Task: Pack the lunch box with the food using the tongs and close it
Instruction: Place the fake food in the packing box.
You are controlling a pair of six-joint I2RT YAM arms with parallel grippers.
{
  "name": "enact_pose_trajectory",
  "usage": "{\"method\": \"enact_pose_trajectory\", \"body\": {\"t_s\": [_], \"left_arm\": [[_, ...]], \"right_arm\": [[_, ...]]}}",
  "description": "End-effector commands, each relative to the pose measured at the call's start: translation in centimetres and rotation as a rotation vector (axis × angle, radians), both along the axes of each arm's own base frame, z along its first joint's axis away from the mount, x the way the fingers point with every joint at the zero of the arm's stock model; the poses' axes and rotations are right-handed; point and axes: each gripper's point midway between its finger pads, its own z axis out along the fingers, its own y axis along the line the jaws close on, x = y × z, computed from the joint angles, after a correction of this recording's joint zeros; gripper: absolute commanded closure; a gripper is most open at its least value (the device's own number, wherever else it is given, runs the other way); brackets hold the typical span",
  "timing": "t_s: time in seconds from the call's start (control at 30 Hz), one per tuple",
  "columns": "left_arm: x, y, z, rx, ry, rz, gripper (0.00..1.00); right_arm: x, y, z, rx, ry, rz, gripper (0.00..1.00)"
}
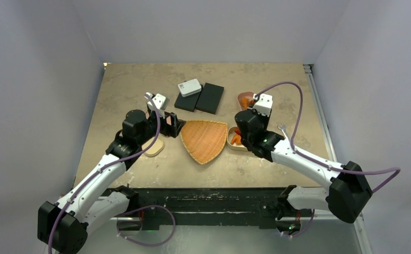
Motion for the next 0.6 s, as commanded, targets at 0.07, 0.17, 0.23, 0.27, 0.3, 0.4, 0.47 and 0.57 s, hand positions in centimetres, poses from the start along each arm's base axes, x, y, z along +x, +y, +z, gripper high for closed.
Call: {"method": "enact_pose_trajectory", "body": {"t_s": [0.07,0.17,0.23,0.27,0.3,0.4,0.47,0.57], "left_arm": [[0.7,0.2,2.7,-0.034,-0.059,0.018,0.27],[0.7,0.2,2.7,-0.035,-0.059,0.017,0.27],[0.6,0.2,2.7,-0.035,-0.058,0.017,0.27],[0.6,0.2,2.7,-0.035,-0.058,0.017,0.27],[0.6,0.2,2.6,-0.035,-0.056,0.016,0.27],[0.6,0.1,2.7,-0.036,-0.057,0.015,0.27],[0.6,0.1,2.7,-0.037,-0.055,0.014,0.27],[0.6,0.1,2.7,-0.037,-0.054,0.014,0.27]], "right_arm": [[0.1,-0.8,6.3,0.062,-0.138,-0.025,0.65],[0.3,-0.7,6.9,0.082,-0.152,0.009,0.65],[0.5,-0.7,6.7,0.096,-0.143,0.037,0.65],[0.9,-0.6,6.7,0.111,-0.149,0.047,0.65],[1.3,-0.4,6.5,0.121,-0.142,0.067,0.64],[2.2,-0.4,5.8,0.135,-0.109,0.097,0.62],[2.8,-0.9,5.0,0.146,-0.077,0.101,0.6],[3.8,-1.4,3.9,0.167,-0.038,0.111,0.59]]}}
